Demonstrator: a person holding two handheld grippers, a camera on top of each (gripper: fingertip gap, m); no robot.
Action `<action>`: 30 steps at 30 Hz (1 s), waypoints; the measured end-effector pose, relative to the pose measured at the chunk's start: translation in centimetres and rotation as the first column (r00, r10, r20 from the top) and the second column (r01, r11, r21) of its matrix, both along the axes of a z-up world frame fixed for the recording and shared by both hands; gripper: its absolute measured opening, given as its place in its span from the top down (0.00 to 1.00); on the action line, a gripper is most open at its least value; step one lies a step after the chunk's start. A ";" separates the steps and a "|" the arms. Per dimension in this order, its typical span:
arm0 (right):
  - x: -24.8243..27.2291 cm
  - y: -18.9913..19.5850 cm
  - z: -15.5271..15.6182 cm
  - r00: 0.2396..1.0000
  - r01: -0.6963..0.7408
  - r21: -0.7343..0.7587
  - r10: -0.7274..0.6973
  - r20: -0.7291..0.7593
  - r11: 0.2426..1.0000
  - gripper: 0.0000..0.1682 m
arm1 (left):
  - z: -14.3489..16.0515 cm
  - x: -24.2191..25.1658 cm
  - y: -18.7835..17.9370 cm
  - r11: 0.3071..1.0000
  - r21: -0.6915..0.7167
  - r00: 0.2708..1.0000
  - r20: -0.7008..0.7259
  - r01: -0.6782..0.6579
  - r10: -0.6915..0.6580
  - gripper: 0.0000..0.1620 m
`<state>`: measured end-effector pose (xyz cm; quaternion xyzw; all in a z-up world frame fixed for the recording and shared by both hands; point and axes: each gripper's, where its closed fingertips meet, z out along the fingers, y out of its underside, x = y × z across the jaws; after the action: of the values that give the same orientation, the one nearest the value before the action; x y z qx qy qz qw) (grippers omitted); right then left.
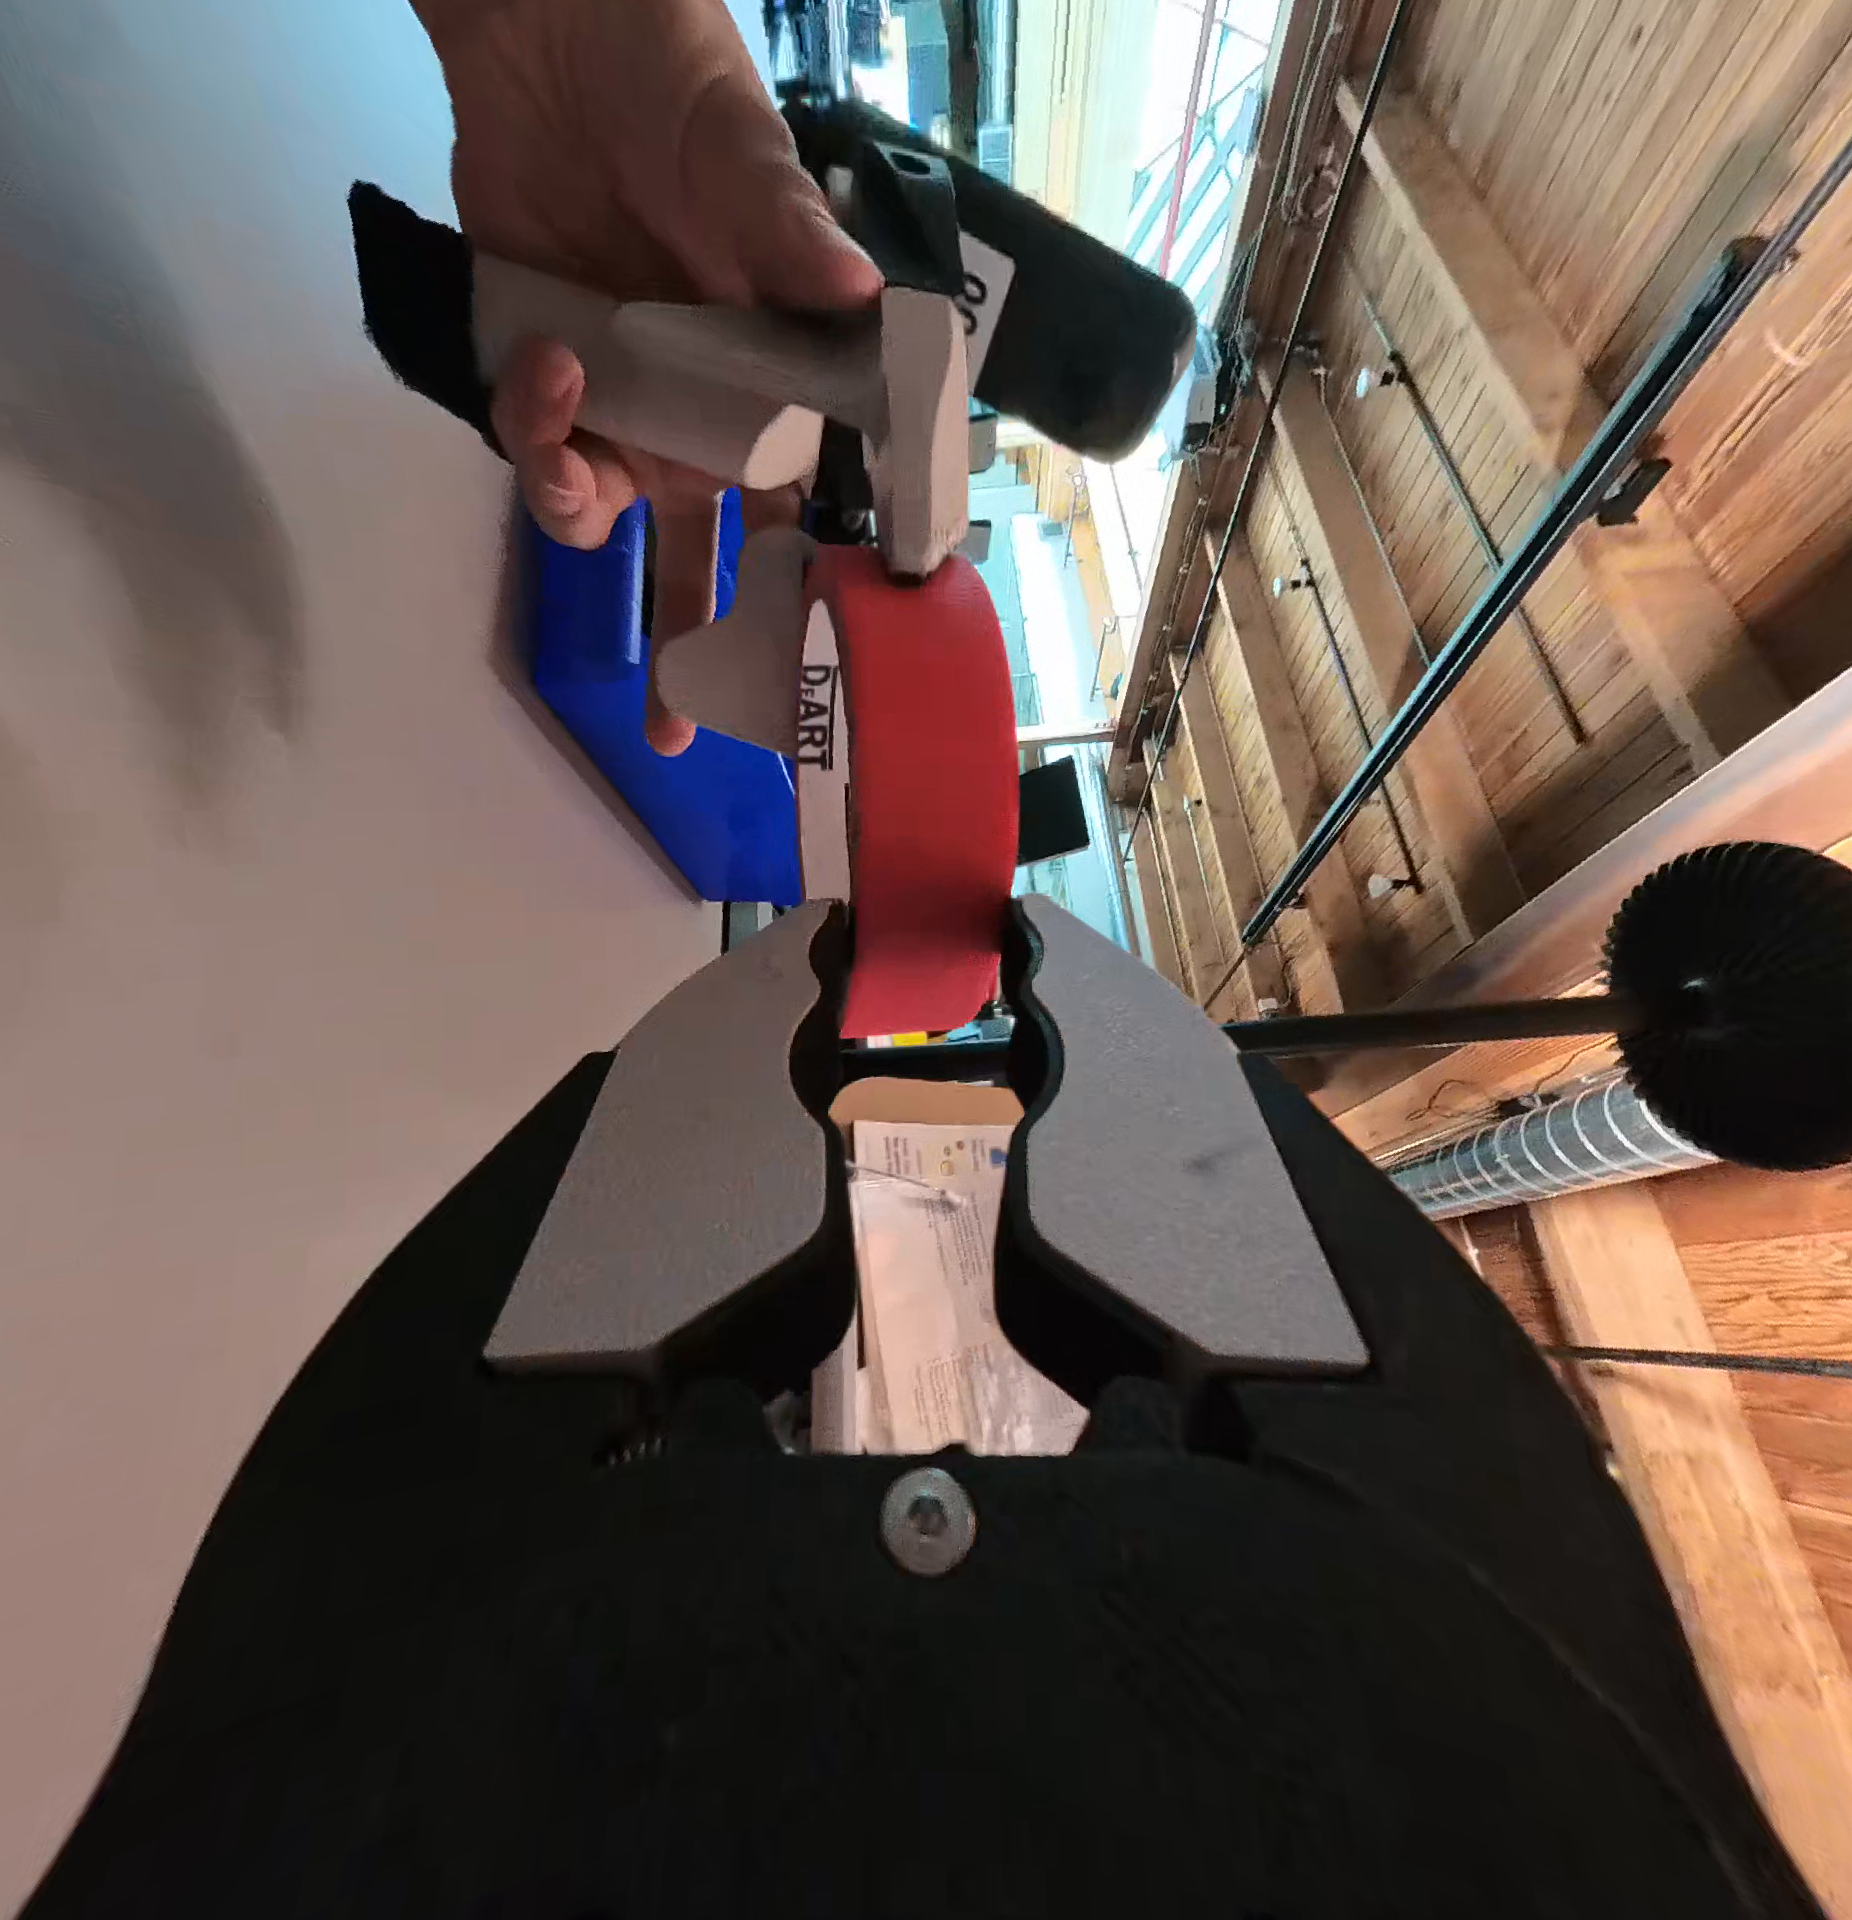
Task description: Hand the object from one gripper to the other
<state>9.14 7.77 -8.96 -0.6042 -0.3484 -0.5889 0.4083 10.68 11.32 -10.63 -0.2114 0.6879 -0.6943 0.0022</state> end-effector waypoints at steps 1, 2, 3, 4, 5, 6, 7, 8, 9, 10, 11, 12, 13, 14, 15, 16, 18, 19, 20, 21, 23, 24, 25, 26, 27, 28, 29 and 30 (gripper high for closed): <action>-0.2 0.1 0.1 1.000 -0.003 0.004 0.003 0.017 1.000 0.83 | 0.0 -0.3 -0.3 1.000 -0.003 1.000 -0.001 0.018 -0.018 0.28; -0.4 0.3 0.2 1.000 -0.008 0.009 0.008 0.029 1.000 0.83 | 0.0 -0.6 -0.6 0.999 -0.007 0.999 -0.001 0.040 -0.040 0.28; -0.6 0.5 0.1 1.000 -0.014 0.003 0.014 0.026 1.000 0.83 | 0.0 -1.1 -1.0 0.998 -0.005 0.998 0.000 0.066 -0.066 0.30; -0.8 0.7 -0.2 1.000 -0.015 -0.008 0.015 0.021 1.000 0.83 | -0.1 -1.4 -1.4 0.996 0.001 0.996 0.009 0.088 -0.088 0.31; -0.8 0.9 -0.4 0.999 -0.015 -0.015 0.016 0.030 1.000 0.83 | 0.0 -1.6 -1.7 0.996 0.008 0.995 0.039 0.092 -0.092 0.32; -0.8 0.9 -0.4 0.999 -0.012 -0.016 0.013 0.041 1.000 0.83 | 0.1 -1.5 -1.9 0.997 0.017 0.994 0.084 0.071 -0.072 0.32; -0.5 0.8 -0.4 0.999 0.002 -0.016 -0.001 0.051 1.000 0.84 | 0.1 -1.2 -2.0 0.999 0.030 0.991 0.122 0.042 -0.045 0.32; -0.5 0.7 -0.4 0.999 0.000 -0.019 0.001 0.050 1.000 0.84 | 0.1 -1.1 -2.0 0.999 0.041 0.990 0.137 0.027 -0.032 0.32; -0.4 0.7 -0.5 0.999 -0.004 -0.015 0.004 0.034 1.000 0.84 | 0.1 -1.0 -2.1 0.999 0.049 0.989 0.146 0.025 -0.031 0.32; -0.3 0.6 -0.7 1.000 -0.004 -0.022 0.004 0.002 1.000 0.84 | 0.1 -0.8 -2.1 0.998 0.060 0.985 0.172 0.008 -0.019 0.32; 0.0 0.5 -1.1 0.999 0.000 -0.038 -0.002 -0.046 0.999 0.84 | -0.1 -0.5 -2.1 0.996 0.085 0.976 0.217 -0.023 0.004 0.32; 0.2 0.4 -1.4 0.994 0.001 -0.042 -0.005 -0.107 0.999 0.82 | -0.2 -0.2 -2.0 0.992 0.113 0.964 0.264 -0.055 0.023 0.32; 0.5 0.2 -1.3 0.984 0.000 -0.011 -0.002 -0.177 1.000 0.75 | -0.3 0.0 -1.8 0.987 0.137 0.951 0.307 -0.086 0.041 0.32; 0.9 -0.1 -0.8 0.965 0.006 0.045 0.006 -0.261 0.999 0.65 | -0.3 0.2 -1.6 0.981 0.156 0.937 0.345 -0.115 0.055 0.32; 1.3 -0.4 -0.4 0.933 0.011 0.100 0.026 -0.359 0.995 0.57 | -0.2 0.2 -1.4 0.976 0.170 0.922 0.383 -0.134 0.060 0.32; 1.4 -0.6 -0.1 0.880 0.002 0.148 0.068 -0.470 0.989 0.54 | -0.1 0.1 -1.2 0.972 0.184 0.901 0.430 -0.144 0.052 0.32; 0.6 -0.6 0.2 0.695 -0.062 0.237 0.213 -0.687 0.969 0.49 | 0.1 -0.8 -1.1 0.968 0.213 0.847 0.532 -0.136 0.002 0.32; -0.3 -0.5 0.3 0.572 -0.108 0.275 0.286 -0.769 0.955 0.46 | 0.0 -1.3 -1.2 0.966 0.231 0.822 0.569 -0.120 -0.034 0.32; -1.3 -0.4 0.3 0.443 -0.158 0.301 0.340 -0.829 0.940 0.45 | 0.0 -1.9 -1.4 0.964 0.245 0.802 0.594 -0.103 -0.066 0.32; -2.3 -0.3 0.2 0.337 -0.206 0.316 0.370 -0.866 0.926 0.46 | -0.1 -2.3 -1.7 0.964 0.251 0.785 0.613 -0.087 -0.089 0.32; -3.5 -0.1 0.1 0.249 -0.265 0.332 0.397 -0.883 0.905 0.48 | 0.0 -3.2 -2.2 0.968 0.249 0.760 0.637 -0.042 -0.131 0.32; -3.8 0.0 0.1 0.246 -0.277 0.336 0.405 -0.881 0.900 0.47 | 0.0 -3.6 -2.5 0.970 0.244 0.749 0.646 -0.020 -0.147 0.32; -4.0 0.2 0.1 0.256 -0.284 0.332 0.405 -0.878 0.899 0.47 | 0.0 -4.0 -2.8 0.971 0.239 0.738 0.655 0.001 -0.162 0.32; -4.1 0.3 -0.1 0.277 -0.286 0.321 0.399 -0.874 0.903 0.47 | 0.1 -4.3 -3.0 0.972 0.234 0.729 0.663 0.017 -0.173 0.32; -4.1 0.4 -0.2 0.303 -0.285 0.306 0.389 -0.870 0.908 0.47 | 0.2 -4.6 -3.2 0.974 0.226 0.722 0.668 0.031 -0.178 0.32; -4.1 0.6 -0.4 0.330 -0.285 0.290 0.377 -0.865 0.914 0.47 | 0.3 -4.8 -3.4 0.975 0.216 0.718 0.672 0.042 -0.180 0.32; -4.1 0.7 -0.6 0.354 -0.283 0.279 0.370 -0.859 0.918 0.47 | 0.5 -5.0 -3.5 0.977 0.206 0.715 0.676 0.051 -0.180 0.32; -4.2 0.8 -0.7 0.373 -0.287 0.272 0.369 -0.852 0.918 0.47 | 0.6 -5.1 -3.6 0.979 0.198 0.711 0.680 0.057 -0.179 0.32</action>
<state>4.99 8.57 -9.68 -0.7236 -0.1711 -0.1035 0.6607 5.54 7.68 -10.01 0.1095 0.7031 -0.6631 0.2323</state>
